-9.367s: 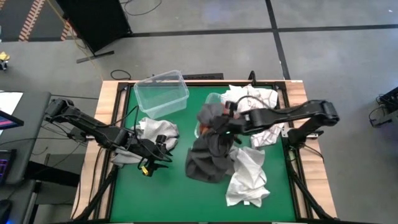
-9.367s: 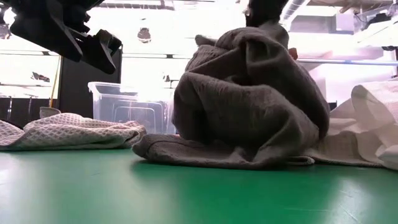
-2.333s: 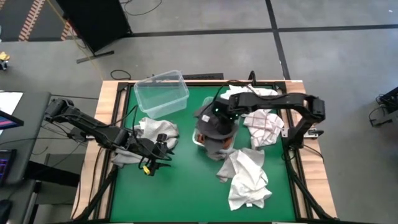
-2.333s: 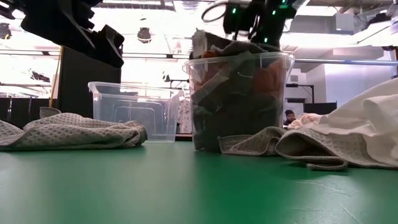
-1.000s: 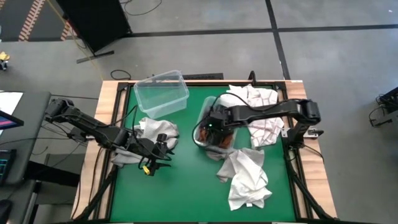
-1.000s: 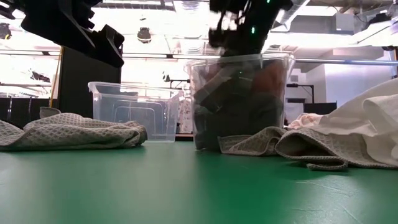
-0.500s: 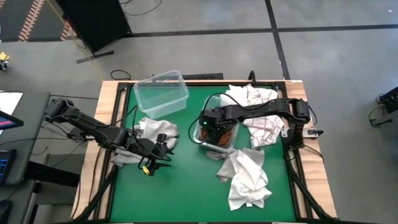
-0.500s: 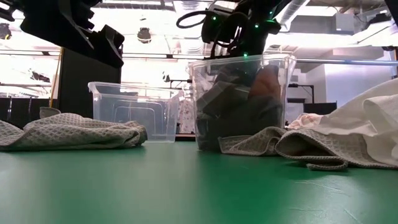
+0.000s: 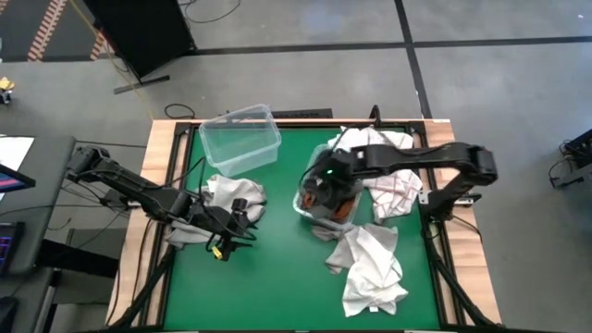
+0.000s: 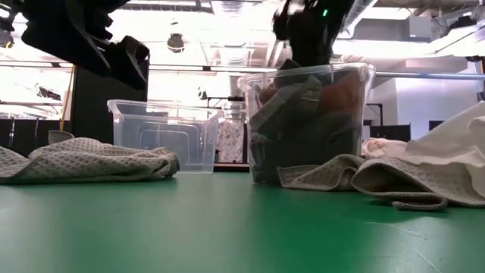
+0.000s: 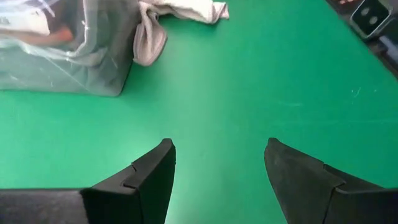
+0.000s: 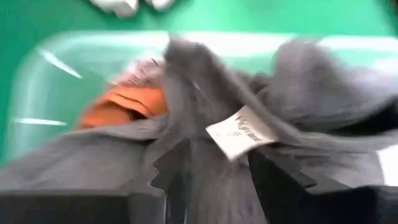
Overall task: Sort towels by color in basket
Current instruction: Put the dark gray towel into the right transparent bin, then put the left gray towel into the left transparent bin
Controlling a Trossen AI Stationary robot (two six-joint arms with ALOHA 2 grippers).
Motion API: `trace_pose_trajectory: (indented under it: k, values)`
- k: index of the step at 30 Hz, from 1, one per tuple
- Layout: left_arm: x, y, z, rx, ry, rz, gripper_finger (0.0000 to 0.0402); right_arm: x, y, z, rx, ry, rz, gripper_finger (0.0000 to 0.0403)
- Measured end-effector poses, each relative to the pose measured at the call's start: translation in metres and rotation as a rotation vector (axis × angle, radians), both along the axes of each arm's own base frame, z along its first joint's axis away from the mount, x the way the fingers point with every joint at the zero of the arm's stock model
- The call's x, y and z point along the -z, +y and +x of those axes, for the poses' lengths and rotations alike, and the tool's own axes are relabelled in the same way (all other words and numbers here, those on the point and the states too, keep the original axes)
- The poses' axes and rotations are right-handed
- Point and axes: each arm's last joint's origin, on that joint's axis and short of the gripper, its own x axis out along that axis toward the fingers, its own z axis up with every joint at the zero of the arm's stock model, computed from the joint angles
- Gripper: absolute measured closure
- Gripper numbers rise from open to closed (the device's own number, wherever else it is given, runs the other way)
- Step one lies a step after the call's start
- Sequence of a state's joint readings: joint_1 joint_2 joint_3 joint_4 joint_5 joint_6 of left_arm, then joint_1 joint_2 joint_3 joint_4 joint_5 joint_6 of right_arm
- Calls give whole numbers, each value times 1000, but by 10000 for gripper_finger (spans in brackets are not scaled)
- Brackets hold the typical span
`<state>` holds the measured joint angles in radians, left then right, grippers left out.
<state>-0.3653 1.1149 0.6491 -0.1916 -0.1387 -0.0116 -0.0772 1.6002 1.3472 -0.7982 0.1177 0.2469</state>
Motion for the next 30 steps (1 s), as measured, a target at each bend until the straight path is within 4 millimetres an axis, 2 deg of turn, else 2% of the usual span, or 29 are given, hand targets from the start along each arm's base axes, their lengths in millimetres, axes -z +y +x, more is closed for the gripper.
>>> trace_pose_trajectory:
  k: [6, 13, 20, 25, 30]
  values:
    - [5, 4, -4, -65, 48, 70, 166, -47, 12, -29, -22, -172, -9, 218]
    - [10, 9, -8, -184, 94, 158, 166, -76, 30, -54, -74, -286, -7, 218]
    - [18, 27, -16, -381, 199, 246, 165, -83, 56, -63, -158, -315, 19, 218]
    - [24, 43, -17, -464, 256, 189, 165, -81, 80, -67, -217, -288, 55, 218]
    - [48, 56, -20, -459, 287, 83, 162, -77, 105, -76, -256, -251, 60, 218]
